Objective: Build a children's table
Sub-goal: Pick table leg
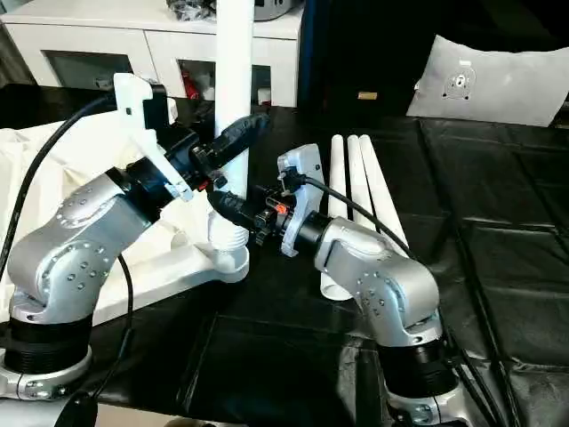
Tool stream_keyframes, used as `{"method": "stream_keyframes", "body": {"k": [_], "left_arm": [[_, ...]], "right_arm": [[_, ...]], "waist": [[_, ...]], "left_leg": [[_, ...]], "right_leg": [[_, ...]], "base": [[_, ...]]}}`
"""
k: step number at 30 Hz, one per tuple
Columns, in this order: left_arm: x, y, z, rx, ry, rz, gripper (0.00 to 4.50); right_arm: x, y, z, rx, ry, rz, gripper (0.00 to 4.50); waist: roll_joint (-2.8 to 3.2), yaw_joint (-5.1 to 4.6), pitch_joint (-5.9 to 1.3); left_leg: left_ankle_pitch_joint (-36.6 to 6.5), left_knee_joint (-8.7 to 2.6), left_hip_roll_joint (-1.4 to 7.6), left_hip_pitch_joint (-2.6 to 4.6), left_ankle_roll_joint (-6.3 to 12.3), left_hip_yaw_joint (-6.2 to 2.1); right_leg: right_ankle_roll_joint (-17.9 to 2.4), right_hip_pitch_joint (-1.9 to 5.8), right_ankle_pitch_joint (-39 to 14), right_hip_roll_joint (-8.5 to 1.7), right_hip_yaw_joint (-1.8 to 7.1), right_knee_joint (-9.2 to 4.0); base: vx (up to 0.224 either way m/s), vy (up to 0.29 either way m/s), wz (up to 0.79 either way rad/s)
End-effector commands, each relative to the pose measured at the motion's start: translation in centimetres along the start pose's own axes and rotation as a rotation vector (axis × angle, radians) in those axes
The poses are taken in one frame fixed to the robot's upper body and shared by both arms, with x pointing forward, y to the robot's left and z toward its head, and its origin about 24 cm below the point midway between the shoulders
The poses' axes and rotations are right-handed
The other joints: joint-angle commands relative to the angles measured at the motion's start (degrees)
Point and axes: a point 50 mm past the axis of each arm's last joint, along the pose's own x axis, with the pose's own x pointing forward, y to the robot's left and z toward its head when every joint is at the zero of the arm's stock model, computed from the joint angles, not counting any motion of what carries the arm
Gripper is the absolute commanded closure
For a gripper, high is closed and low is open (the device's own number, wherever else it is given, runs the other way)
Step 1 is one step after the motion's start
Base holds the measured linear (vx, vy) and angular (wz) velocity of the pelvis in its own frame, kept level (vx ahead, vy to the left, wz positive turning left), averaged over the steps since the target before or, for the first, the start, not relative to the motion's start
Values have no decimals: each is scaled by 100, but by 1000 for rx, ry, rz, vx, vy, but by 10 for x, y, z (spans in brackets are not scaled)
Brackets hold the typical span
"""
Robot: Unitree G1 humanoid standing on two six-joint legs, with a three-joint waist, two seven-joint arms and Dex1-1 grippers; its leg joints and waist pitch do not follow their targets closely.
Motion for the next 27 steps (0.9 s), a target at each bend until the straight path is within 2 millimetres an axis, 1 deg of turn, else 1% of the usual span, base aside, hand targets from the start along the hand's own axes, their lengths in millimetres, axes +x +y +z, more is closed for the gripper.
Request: {"method": "stream_keyframes", "body": {"k": [1, 2, 3, 4, 7, 8, 10, 11, 12, 13, 14, 17, 18, 19, 20, 21, 23, 24, 26, 27], "left_arm": [[-2, 0, -1, 54, 26, 40, 265], [-2, 0, -2, 56, 29, 41, 230], [-2, 0, -2, 54, 26, 40, 209], [-2, -1, -1, 46, 15, 35, 195], [-5, -4, -5, 48, 35, -15, 195], [-8, -5, -9, 57, 62, -36, 195], [-12, -8, -14, 48, 79, -85, 195], [-15, -8, -17, 46, 91, -100, 195], [-17, -6, -20, 43, 106, -102, 195], [-18, -5, -21, 43, 114, -105, 195], [-19, -4, -22, 43, 121, -107, 195], [-27, -2, -28, 15, 130, -128, 195], [-34, -3, -34, -30, 138, -158, 195], [-35, -4, -35, -46, 137, -168, 174], [-36, -5, -36, -57, 136, -175, 150], [-39, -6, -38, -76, 136, -187, 150], [-41, -10, -42, -105, 148, -221, 148], [-41, -10, -43, -104, 155, -225, 137], [-42, -12, -46, -104, 169, -234, 106], [-42, -11, -46, -94, 170, -222, 106]], "right_arm": [[0, -9, 4, -41, 0, -81, 259], [0, -9, 4, -42, 0, -81, 259], [0, -9, 4, -49, 3, -85, 259], [0, -9, 4, -53, 5, -88, 259], [-1, -10, 2, -66, 15, -92, 259], [-2, -10, 0, -72, 21, -92, 259], [-4, -9, -2, -78, 28, -76, 259], [-5, -7, -4, -83, 32, -59, 259], [-6, -5, -5, -87, 34, -43, 259], [-7, -4, -7, -88, 35, -37, 259], [-8, -4, -8, -89, 37, -32, 259], [-14, -1, -17, -93, 39, -24, 259], [-16, 1, -24, -95, 38, -21, 259], [-17, 3, -26, -99, 38, -17, 259], [-17, 3, -28, -101, 38, -14, 259], [-17, 5, -31, -106, 39, -10, 259], [-18, 5, -36, -122, 48, -7, 259], [-18, 6, -37, -127, 52, -5, 259], [-18, 6, -38, -132, 56, -4, 259], [-17, 6, -38, -137, 57, -1, 259]], "waist": [[-57, 11, -420], [-53, 9, -416], [-53, 9, -419], [-65, 4, -416], [-51, 13, -422], [-60, 6, -421], [-59, 4, -418], [-37, -3, -415], [-42, -8, -413], [-68, -10, -414], [-50, 0, -413], [-68, 12, -403], [-43, 5, -400], [-47, 9, -403], [-32, 0, -400], [-38, -6, -402], [-67, -12, -390], [-59, -14, -374], [-61, -19, -368], [-61, -22, -361]], "left_leg": [[283, -406, 243, -102, 121, 4], [263, -409, 245, -97, 120, 3], [261, -405, 242, -97, 123, 5], [262, -407, 246, -97, 119, 7], [297, -406, 250, -99, 111, 1], [292, -406, 249, -94, 119, 5], [279, -409, 250, -96, 123, 6], [266, -412, 259, -96, 118, 4], [238, -412, 258, -93, 114, 12], [222, -413, 256, -95, 123, 16], [196, -417, 259, -82, 124, 15], [189, -424, 263, -90, 110, 21], [127, -430, 259, -92, 79, 21], [107, -429, 257, -93, 77, 27], [39, -439, 269, -86, 77, 22], [26, -441, 271, -86, 70, 20], [-80, -447, 263, -86, 97, 24], [-167, -453, 260, -85, 101, 26], [-208, -458, 258, -76, 100, 28], [-242, -466, 262, -70, 100, 27]], "right_leg": [[-733, 419, -978, -498, 336, -380], [-722, 413, -1020, -499, 333, -385], [-720, 414, -1031, -502, 333, -387], [-725, 412, -1042, -502, 333, -390], [-747, 416, -962, -507, 334, -376], [-743, 407, -948, -501, 336, -377], [-743, 407, -965, -509, 336, -373], [-756, 405, -961, -509, 338, -367], [-757, 401, -962, -500, 339, -376], [-755, 405, -966, -501, 340, -381], [-759, 394, -1010, -507, 342, -379], [-701, 391, -1079, -511, 348, -392], [-688, 390, -1141, -511, 343, -396], [-678, 391, -1159, -517, 347, -400], [-708, 380, -1191, -514, 343, -404], [-723, 381, -1182, -510, 340, -399], [-730, 387, -1331, -512, 340, -423], [-694, 380, -1507, -511, 339, -440], [-637, 371, -1653, -499, 339, -458], [-617, 361, -1723, -494, 337, -468]], "base": [[0, 0, 0], [0, 0, 0], [0, 0, 0], [0, 0, 0], [0, 0, 0], [0, 0, 0], [0, 0, 0], [0, 0, 0], [0, 0, 0], [0, 0, 0], [0, 0, 0], [0, 0, 0], [0, 0, 0], [0, 0, 0], [0, 0, 0], [0, 0, 0], [0, 0, 0], [0, 0, 0], [0, 0, 0], [0, 0, 0]]}}
